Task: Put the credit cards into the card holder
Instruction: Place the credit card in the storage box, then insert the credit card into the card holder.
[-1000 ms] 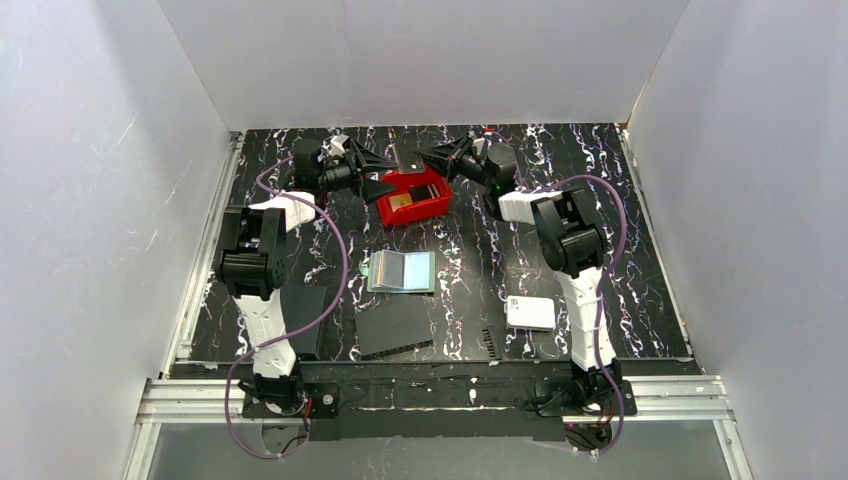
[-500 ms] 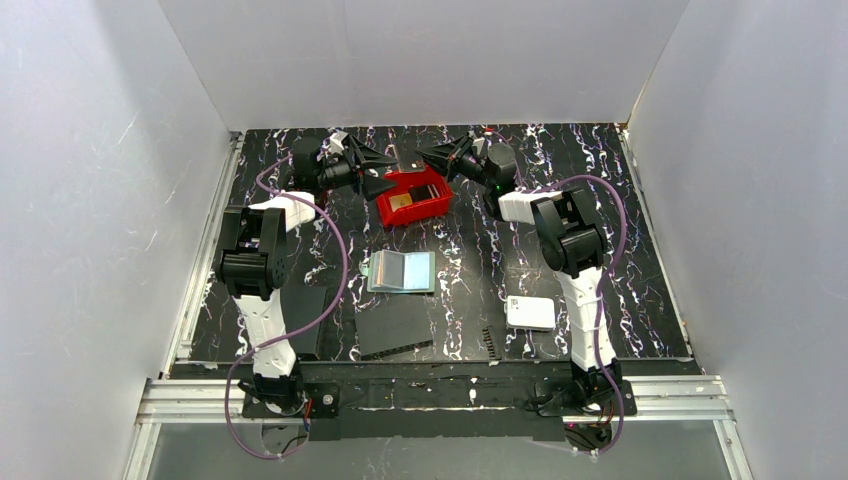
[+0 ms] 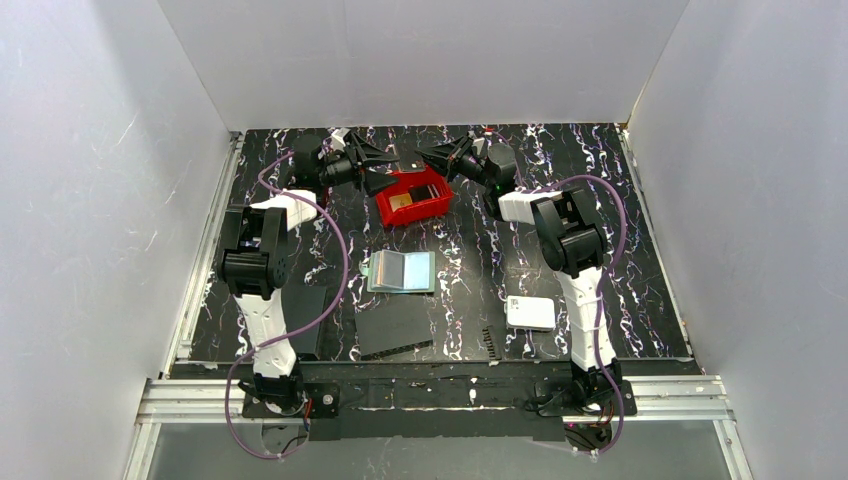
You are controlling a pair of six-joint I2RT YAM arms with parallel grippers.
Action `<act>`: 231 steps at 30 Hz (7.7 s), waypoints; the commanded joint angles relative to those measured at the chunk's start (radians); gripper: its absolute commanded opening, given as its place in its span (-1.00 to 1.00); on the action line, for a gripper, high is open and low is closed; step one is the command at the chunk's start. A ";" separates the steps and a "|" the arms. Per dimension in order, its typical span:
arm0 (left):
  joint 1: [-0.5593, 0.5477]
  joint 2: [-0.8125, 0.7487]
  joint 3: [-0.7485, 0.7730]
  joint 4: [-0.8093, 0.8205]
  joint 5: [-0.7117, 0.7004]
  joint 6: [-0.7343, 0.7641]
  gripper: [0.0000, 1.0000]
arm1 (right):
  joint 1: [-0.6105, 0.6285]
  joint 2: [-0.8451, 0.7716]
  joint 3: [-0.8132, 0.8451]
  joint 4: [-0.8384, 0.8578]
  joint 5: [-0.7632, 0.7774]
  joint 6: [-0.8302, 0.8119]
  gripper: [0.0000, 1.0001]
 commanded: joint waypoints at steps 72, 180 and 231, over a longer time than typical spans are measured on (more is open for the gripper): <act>-0.023 0.080 0.062 -0.035 0.015 0.044 -0.28 | 0.033 0.020 0.019 0.088 -0.004 0.025 -0.97; 0.026 0.067 0.082 -0.195 0.075 0.273 -1.00 | -0.004 -0.077 0.090 -0.450 -0.102 -0.666 -0.19; -0.121 -0.304 -0.101 -1.192 -0.205 1.138 -0.20 | 0.275 -0.676 -0.744 -0.392 0.213 -0.874 -0.97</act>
